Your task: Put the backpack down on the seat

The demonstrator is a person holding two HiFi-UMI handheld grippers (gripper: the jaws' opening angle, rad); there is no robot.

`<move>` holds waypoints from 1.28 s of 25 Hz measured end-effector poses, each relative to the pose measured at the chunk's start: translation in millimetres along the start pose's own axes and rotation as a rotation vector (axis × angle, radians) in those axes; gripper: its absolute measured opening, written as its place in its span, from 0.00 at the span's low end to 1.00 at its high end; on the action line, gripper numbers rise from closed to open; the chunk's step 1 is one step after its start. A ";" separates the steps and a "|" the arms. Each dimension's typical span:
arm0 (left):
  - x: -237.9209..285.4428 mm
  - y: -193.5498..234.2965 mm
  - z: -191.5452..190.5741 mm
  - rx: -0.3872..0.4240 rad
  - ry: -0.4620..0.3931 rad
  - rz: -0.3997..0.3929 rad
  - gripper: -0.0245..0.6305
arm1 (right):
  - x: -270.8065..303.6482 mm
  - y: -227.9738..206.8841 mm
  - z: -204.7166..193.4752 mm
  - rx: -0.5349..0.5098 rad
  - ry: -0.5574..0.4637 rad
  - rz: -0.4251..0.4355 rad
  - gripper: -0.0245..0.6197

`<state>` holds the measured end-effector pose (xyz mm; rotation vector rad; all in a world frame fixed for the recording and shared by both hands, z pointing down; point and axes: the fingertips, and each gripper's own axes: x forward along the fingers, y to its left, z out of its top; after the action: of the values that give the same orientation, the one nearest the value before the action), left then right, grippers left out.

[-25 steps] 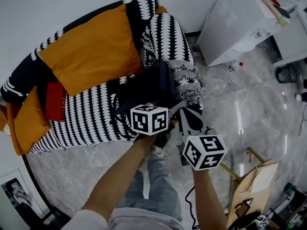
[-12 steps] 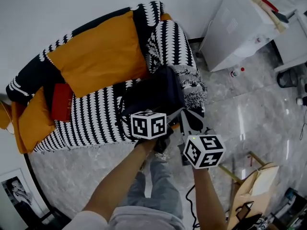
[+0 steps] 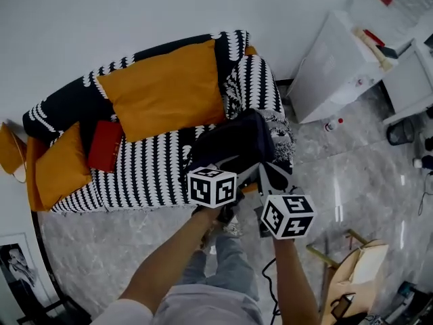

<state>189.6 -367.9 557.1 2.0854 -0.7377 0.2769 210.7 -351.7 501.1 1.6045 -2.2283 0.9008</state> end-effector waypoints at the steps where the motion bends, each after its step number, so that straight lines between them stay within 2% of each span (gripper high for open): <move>1: -10.5 -3.2 2.2 0.013 -0.009 0.006 0.45 | -4.5 8.0 1.9 -0.006 -0.003 0.002 0.04; 13: -147.6 -26.5 17.2 0.178 -0.089 0.112 0.39 | -55.2 108.2 13.1 -0.092 -0.055 0.033 0.04; 17: -186.6 -35.9 16.7 0.204 -0.116 0.125 0.37 | -73.5 142.9 12.7 -0.129 -0.072 0.052 0.04; 28: -268.9 -55.3 7.1 0.326 -0.159 0.153 0.09 | -107.4 217.8 3.5 -0.184 -0.137 0.044 0.04; 32: -284.7 -54.1 1.5 0.355 -0.155 0.165 0.06 | -111.8 233.5 -4.6 -0.189 -0.148 0.027 0.04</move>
<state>-5.5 -231.5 392.0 2.4039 -1.0165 0.3615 35.5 -216.2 366.9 1.6032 -2.3588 0.5746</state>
